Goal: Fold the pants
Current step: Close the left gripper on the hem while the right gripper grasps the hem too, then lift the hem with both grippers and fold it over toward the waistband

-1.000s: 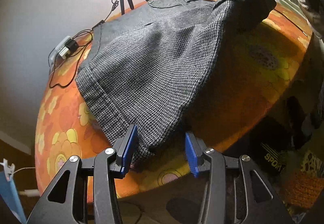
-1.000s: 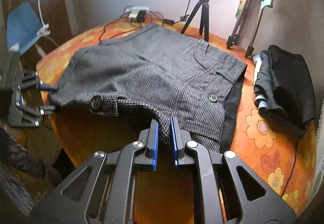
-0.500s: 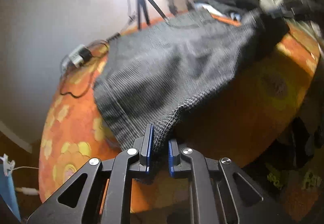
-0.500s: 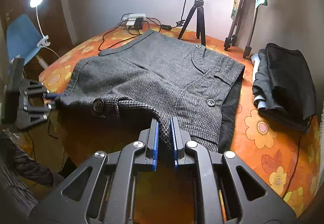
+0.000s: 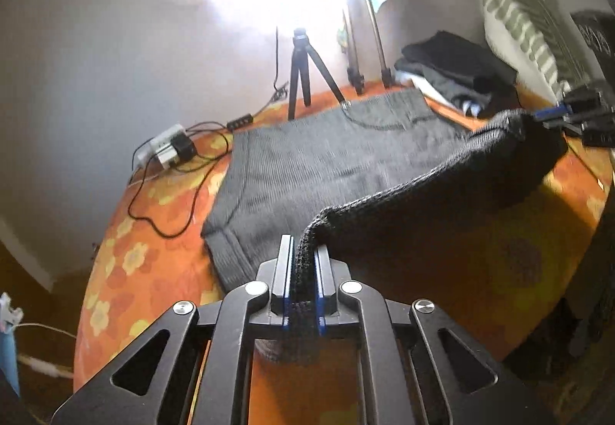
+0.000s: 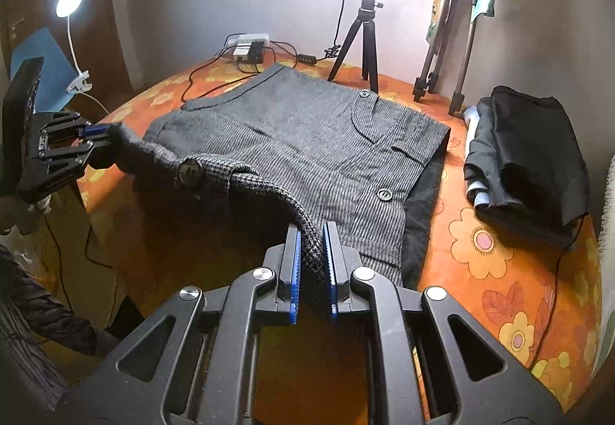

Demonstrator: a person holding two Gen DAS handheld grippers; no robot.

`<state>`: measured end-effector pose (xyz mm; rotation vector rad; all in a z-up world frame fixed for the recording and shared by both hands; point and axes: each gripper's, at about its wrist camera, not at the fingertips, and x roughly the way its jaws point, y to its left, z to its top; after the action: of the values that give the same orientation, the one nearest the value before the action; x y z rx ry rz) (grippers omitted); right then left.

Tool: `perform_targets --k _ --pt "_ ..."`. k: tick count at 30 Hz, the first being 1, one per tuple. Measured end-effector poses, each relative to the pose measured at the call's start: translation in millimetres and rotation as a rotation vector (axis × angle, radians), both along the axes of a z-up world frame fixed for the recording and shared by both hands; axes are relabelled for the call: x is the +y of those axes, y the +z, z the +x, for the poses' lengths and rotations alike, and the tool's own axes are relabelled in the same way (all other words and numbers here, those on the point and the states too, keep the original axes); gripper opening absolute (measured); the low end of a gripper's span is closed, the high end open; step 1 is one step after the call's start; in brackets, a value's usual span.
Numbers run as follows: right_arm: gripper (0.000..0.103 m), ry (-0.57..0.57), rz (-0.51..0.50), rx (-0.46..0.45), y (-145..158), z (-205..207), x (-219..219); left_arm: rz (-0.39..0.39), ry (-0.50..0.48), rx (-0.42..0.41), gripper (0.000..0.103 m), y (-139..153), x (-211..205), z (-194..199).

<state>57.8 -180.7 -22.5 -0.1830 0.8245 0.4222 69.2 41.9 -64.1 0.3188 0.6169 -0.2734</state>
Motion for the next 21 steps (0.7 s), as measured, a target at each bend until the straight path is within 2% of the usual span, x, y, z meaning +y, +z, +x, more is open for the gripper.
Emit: perform_targets --k 6,15,17,21 --pt "0.011 0.001 -0.032 -0.032 9.3 18.9 1.7 -0.01 0.005 -0.039 0.006 11.1 -4.1 28.2" --pt "0.011 -0.024 -0.059 -0.041 14.3 75.5 -4.5 -0.011 0.025 -0.097 0.003 25.3 -10.9 87.2" --pt "0.011 -0.028 -0.056 -0.032 12.2 90.3 -5.7 -0.023 0.029 -0.088 0.003 27.4 -9.4 100.6" --pt "0.011 -0.03 -0.06 -0.015 3.7 111.3 -6.3 -0.086 0.007 -0.01 0.003 30.1 4.6 117.7"
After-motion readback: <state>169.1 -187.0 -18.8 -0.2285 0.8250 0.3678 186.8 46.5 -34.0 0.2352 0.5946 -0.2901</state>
